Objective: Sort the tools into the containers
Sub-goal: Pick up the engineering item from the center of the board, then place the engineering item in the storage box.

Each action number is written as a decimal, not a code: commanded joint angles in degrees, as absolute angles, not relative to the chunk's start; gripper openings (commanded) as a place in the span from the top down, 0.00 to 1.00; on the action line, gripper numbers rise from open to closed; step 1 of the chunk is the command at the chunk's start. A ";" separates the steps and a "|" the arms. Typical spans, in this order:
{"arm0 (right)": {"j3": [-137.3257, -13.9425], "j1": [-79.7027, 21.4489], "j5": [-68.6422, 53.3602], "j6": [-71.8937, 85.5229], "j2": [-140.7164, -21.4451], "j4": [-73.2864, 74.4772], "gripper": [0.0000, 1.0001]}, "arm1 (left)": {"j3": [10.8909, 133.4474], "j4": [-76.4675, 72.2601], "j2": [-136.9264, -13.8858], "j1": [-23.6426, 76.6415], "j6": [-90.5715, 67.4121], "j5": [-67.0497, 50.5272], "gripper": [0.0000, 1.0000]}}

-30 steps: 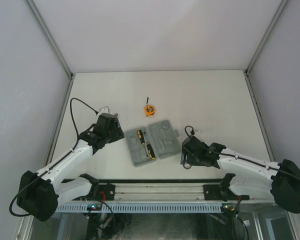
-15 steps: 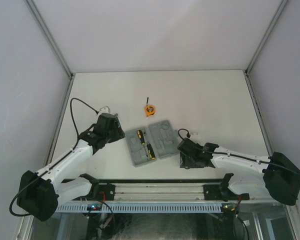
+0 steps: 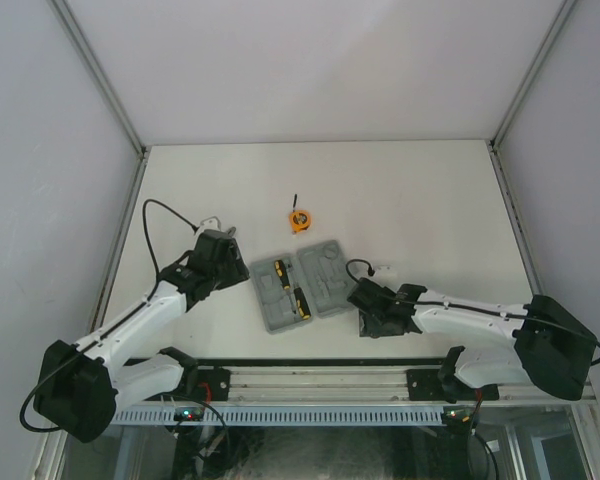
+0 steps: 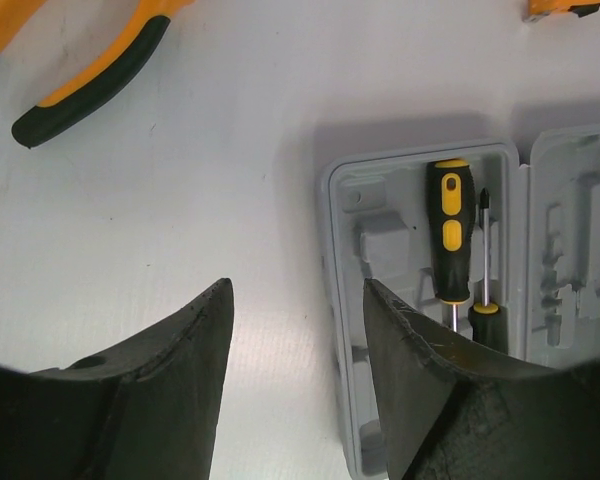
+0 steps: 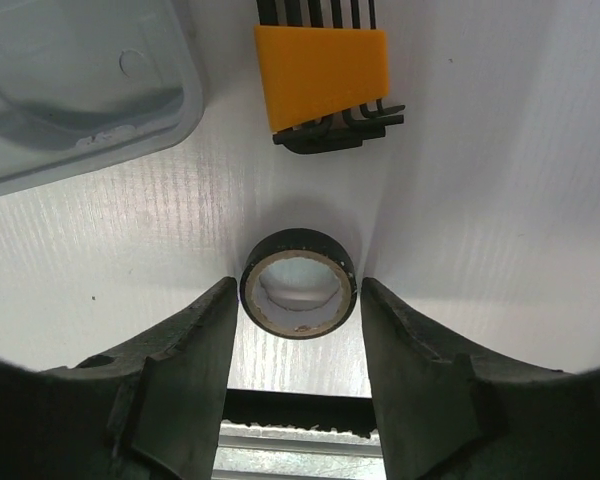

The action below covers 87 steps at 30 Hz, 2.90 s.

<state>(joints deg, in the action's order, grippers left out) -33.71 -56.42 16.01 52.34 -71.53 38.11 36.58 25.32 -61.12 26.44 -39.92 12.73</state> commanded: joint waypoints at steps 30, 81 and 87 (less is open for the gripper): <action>-46.24 -48.45 15.11 39.97 -64.97 35.93 0.61 | 33.24 23.91 -55.61 26.10 -39.32 14.11 0.40; -80.18 -39.47 10.35 22.97 -107.67 32.20 0.64 | 27.51 22.92 -49.44 26.10 -40.46 12.40 0.42; -83.34 -39.09 11.25 22.87 -110.71 34.76 0.64 | 27.47 23.11 -49.21 26.08 -40.42 12.37 0.42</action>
